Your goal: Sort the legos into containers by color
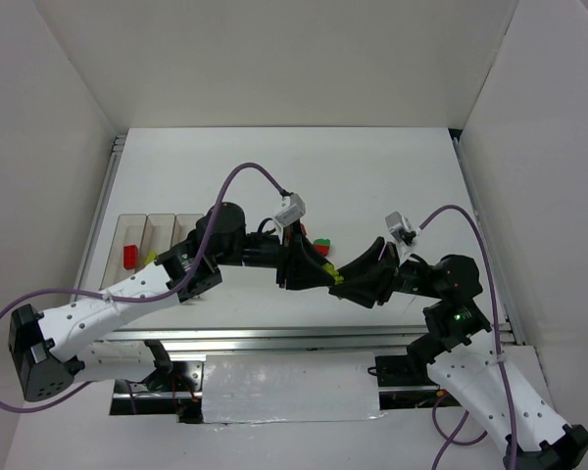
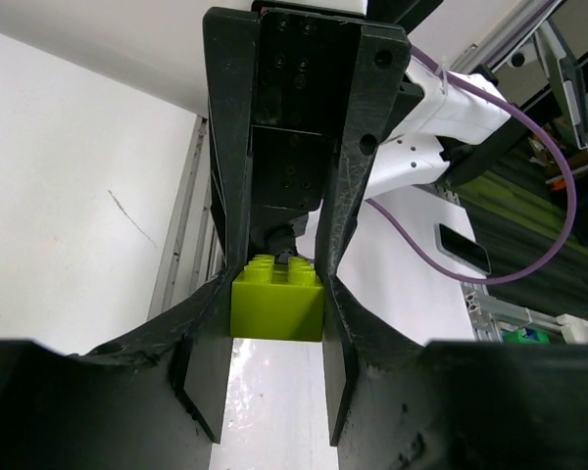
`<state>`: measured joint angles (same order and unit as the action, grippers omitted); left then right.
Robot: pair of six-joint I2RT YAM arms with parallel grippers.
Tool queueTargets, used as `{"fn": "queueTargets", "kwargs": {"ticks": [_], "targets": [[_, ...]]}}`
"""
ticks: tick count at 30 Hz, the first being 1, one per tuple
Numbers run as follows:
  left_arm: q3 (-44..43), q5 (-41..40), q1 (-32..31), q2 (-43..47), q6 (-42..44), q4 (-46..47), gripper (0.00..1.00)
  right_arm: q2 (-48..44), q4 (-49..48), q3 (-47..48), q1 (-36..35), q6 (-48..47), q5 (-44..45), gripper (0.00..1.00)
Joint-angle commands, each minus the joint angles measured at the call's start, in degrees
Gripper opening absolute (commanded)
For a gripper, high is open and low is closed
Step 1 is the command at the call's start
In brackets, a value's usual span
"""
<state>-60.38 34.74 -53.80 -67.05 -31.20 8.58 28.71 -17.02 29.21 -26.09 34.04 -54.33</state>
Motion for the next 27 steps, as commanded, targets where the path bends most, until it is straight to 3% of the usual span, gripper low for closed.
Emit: {"fn": "queueTargets", "kwargs": {"ticks": [1, 2, 3, 7, 8, 10, 11, 12, 14, 17, 27], "targets": [[-3.25, -1.32, -0.43, 2.18, 1.75, -1.36, 0.0, 0.56, -0.83, 1.72, 0.33, -0.47, 3.52, 0.2], [-3.86, -3.78, -0.34, 2.79, 2.71, -2.94, 0.0, 0.65, 0.04, 1.64, 0.33, -0.55, 3.87, 0.46], [-4.3, -6.94, -0.34, 3.41, 3.33, -4.87, 0.0, 0.73, 0.57, 1.55, 0.42, -0.73, 4.57, 0.99], [-8.08, -30.65, 4.12, 6.92, 3.08, -22.83, 0.0, 1.26, 8.3, 1.72, 0.33, -4.15, 13.6, 1.0], [-9.83, -42.27, 9.28, 7.1, -0.32, -27.17, 0.0, 1.61, 12.14, 1.81, 0.33, -4.86, 15.63, 1.0], [-11.68, -51.75, 17.46, 5.54, -4.81, -36.57, 0.0, 2.14, 15.77, 1.99, 0.51, -6.0, 20.29, 1.0], [-12.04, -59.8, 26.03, 4.57, -9.36, -44.19, 0.0, 2.66, 18.92, 1.99, 0.51, -5.92, 26.4, 1.0], [-11.87, -63.44, 30.2, 3.34, -12.01, -48.09, 0.0, 2.84, 20.17, 1.9, 0.51, -5.13, 30.38, 1.0], [-10.82, -68.55, 41.6, -0.79, -16.52, -54.36, 0.0, 3.46, 23.07, 1.9, 0.51, -2.06, 39.97, 1.0], [-9.23, -69.72, 49.37, -6.33, -17.22, -53.05, 0.0, 4.25, 23.0, 1.46, 0.42, -1.52, 40.01, 1.0], [-12.92, -70.6, 52.13, -19.08, -20.74, -53.66, 0.0, 5.74, 21.59, -0.82, 0.42, -2.93, 36.49, 1.0]]}}
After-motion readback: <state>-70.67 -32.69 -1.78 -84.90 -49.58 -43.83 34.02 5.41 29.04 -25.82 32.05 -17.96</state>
